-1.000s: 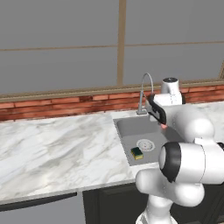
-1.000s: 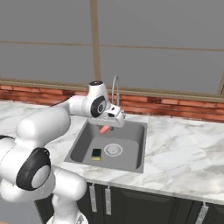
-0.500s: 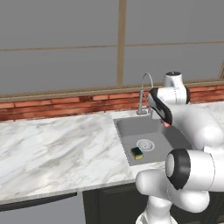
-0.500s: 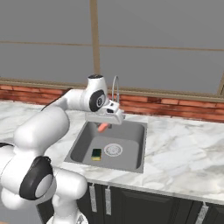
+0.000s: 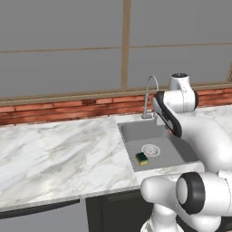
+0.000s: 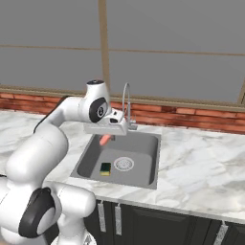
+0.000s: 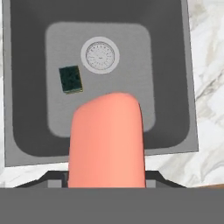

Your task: Pick up the bar soap and sponge from the sink, and place them back in the cabinet, and close the cabinet doors.

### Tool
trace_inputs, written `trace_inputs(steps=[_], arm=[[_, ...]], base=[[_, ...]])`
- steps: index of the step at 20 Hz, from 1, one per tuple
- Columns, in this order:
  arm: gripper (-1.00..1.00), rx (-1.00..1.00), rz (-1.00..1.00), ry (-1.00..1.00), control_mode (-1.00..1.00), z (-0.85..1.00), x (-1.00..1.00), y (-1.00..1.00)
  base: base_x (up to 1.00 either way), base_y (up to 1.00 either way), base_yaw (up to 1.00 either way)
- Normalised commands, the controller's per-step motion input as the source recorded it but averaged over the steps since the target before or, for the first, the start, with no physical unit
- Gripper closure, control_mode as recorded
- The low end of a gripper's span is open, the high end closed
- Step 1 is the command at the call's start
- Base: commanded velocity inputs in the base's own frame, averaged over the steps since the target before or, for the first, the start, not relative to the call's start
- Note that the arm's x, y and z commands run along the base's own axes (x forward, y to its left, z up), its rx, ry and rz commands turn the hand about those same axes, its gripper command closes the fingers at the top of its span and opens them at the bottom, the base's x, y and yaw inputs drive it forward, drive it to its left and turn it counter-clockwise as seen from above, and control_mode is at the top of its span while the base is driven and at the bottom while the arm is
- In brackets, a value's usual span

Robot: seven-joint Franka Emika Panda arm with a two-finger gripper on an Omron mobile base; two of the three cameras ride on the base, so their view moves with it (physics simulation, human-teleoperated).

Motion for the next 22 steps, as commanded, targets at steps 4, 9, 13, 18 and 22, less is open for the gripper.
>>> trace_inputs(steps=[4, 9, 13, 18, 22], arm=[[1.0, 0.07, 0.1, 0.0, -1.0, 0.22, -0.16, 0.08], [1.0, 0.09, 0.06, 0.0, -1.0, 0.28, -0.02, 0.0], [1.0, 0.06, 0.02, 0.0, -1.0, 0.28, -0.03, 0.04], [1.0, 0.0, 0.01, 0.0, -1.0, 0.19, 0.0, 0.11], [1.0, 0.0, 0.0, 0.02, -1.0, 0.24, 0.0, 0.25]], base=[[0.0, 0.0, 0.0], [0.0, 0.0, 0.0], [0.0, 0.0, 0.0], [0.0, 0.0, 0.0], [0.0, 0.0, 0.0]])
